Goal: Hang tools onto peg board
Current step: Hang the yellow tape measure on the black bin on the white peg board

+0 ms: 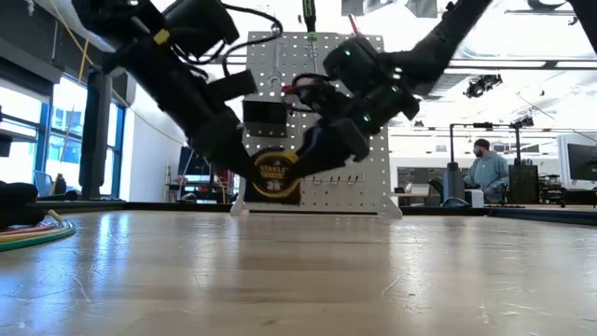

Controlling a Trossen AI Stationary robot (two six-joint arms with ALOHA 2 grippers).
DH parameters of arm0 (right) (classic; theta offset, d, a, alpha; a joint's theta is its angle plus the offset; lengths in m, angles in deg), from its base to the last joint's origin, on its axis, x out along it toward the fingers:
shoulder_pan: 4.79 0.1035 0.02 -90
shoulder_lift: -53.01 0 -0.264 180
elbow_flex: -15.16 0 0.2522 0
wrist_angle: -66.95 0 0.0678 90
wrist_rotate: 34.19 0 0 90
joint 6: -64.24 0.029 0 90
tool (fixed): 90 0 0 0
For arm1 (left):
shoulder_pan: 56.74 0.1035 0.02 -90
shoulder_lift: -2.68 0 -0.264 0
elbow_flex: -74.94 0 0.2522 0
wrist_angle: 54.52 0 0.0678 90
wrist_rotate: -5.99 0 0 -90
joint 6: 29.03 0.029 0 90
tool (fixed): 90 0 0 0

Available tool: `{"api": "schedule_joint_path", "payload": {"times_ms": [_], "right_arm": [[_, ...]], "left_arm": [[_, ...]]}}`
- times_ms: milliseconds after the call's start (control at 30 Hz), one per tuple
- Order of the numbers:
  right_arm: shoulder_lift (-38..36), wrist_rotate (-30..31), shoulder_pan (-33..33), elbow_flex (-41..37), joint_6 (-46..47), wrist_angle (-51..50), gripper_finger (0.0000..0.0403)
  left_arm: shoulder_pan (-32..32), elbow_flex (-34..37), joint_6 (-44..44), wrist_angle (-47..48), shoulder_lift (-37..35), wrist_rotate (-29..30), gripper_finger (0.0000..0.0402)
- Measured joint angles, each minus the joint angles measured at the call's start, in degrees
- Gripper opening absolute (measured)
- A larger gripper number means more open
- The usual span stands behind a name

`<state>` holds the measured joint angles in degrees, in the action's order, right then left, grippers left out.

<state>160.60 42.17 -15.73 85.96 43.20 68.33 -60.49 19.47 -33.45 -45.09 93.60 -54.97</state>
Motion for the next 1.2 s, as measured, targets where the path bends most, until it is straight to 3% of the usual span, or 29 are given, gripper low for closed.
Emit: {"api": "schedule_joint_path", "payload": {"times_ms": [533, 1000, 1200], "right_arm": [[-6.84, 5.46, -1.06, 15.66, -4.97, -17.18, 0.0216], [-7.42, 10.66, -3.83, 24.33, -4.93, -21.81, 0.0216], [-7.38, 8.59, -5.93, 26.33, -4.24, -23.14, 0.0216]], "left_arm": [[5.48, -1.82, 13.59, 9.74, -21.4, -0.42, 0.0208], [10.99, -12.69, 17.68, 19.91, -22.58, 2.63, 0.0201], [13.29, -14.35, 19.08, 19.88, -22.56, 0.84, 0.0193]]}}
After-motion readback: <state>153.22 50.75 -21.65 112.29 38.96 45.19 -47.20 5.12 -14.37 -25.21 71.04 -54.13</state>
